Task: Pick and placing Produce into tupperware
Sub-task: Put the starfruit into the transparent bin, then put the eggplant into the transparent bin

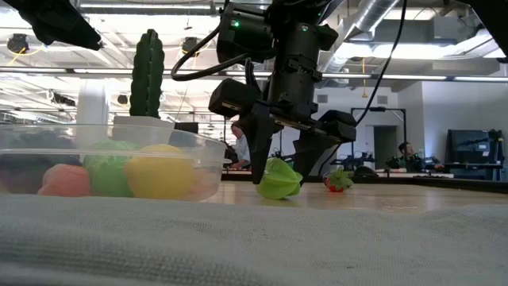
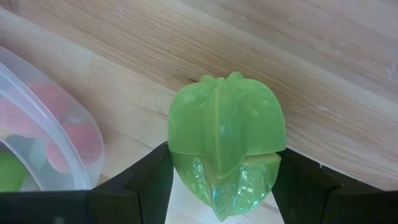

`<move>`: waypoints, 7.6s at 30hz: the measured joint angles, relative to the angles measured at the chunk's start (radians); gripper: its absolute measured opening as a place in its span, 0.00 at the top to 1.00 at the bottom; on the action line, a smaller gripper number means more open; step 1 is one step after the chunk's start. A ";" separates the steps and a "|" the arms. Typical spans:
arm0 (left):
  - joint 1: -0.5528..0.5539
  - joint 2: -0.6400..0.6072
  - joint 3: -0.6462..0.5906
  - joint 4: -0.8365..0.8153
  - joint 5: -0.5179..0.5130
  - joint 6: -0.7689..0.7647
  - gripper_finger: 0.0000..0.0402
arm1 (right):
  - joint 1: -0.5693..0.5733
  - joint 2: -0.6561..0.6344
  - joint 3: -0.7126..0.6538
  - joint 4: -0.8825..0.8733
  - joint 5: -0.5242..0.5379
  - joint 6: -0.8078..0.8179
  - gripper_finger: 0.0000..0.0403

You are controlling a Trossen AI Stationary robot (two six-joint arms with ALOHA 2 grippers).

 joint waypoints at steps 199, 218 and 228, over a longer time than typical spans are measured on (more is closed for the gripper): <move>0.000 0.002 0.000 -0.028 -0.037 -0.020 0.57 | -0.146 -0.139 0.005 -0.377 0.392 0.049 0.20; 0.000 0.002 0.000 -0.036 0.014 -0.095 0.57 | -0.351 -0.214 0.006 -0.438 0.269 -0.836 0.20; 0.000 0.002 0.000 -0.036 0.017 -0.207 0.57 | -0.431 -0.231 0.005 -0.444 0.161 -1.403 0.20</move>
